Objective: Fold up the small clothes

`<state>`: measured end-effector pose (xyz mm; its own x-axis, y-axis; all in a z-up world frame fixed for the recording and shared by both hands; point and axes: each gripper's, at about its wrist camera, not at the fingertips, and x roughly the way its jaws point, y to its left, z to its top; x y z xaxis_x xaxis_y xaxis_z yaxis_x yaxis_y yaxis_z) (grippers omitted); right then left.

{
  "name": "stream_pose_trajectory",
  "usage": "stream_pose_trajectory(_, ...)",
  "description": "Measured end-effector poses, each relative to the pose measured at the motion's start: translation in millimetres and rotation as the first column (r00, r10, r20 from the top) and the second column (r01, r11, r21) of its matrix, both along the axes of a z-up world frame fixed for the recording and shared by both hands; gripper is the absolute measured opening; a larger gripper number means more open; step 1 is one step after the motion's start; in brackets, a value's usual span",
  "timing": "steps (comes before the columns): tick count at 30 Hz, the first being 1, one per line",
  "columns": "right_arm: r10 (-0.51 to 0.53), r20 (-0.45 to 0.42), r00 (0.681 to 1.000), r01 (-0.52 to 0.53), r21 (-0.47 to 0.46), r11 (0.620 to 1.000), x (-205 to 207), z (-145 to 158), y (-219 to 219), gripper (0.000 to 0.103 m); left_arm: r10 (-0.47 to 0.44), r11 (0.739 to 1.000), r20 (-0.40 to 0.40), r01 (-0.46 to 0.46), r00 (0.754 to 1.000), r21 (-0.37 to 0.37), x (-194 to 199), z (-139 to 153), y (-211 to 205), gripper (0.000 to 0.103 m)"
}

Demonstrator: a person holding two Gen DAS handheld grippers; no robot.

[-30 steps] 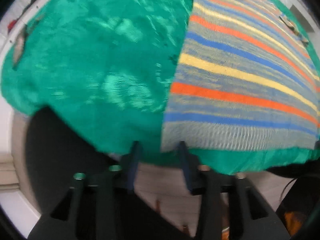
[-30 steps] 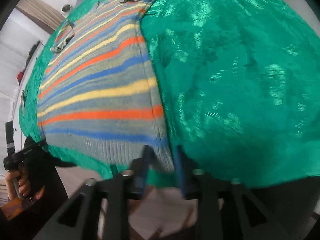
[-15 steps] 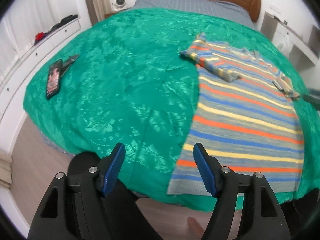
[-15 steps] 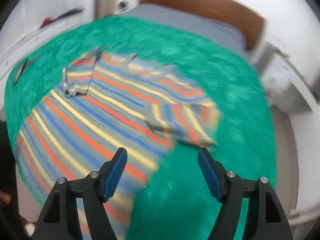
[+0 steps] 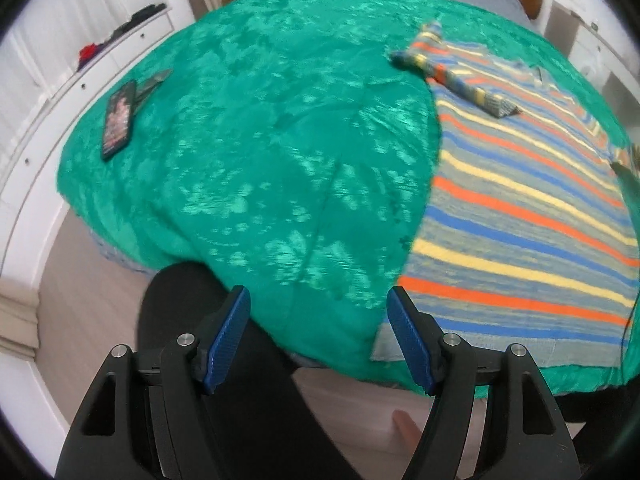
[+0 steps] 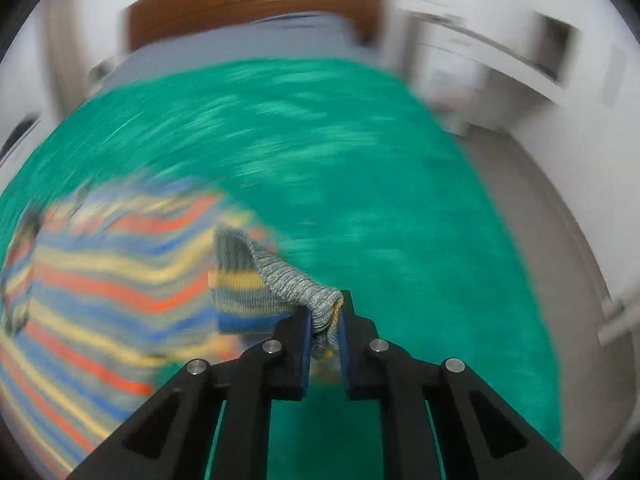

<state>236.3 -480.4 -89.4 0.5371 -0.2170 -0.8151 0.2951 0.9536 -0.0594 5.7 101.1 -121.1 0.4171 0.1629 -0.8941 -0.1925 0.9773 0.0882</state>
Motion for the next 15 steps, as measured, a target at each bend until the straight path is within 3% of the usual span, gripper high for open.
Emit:
stream_pose_trajectory(6, -0.053, -0.076, 0.996, 0.061, 0.095, 0.994, -15, -26, -47, 0.010, -0.073, 0.997, 0.007, 0.073, 0.997, -0.023, 8, 6, -35, 0.072)
stream_pose_trajectory(10, -0.102, -0.131, 0.986, 0.135, 0.269, 0.954, -27, -67, -63, 0.011, -0.094, 0.996, 0.016, 0.094, 0.995, 0.005, 3, 13, -42, 0.072)
stream_pose_trajectory(12, -0.116, -0.086, 0.990, 0.136, 0.295, 0.946, -41, -68, -64, 0.013, -0.078, 0.997, 0.020, 0.078, 0.997, 0.022, -1, 16, -36, 0.072)
stream_pose_trajectory(15, -0.150, -0.091, 0.984, 0.168, 0.235, 0.957, -59, -61, -75, 0.016, -0.044, 0.999, 0.012, 0.043, 0.999, 0.028, -4, 13, -23, 0.072)
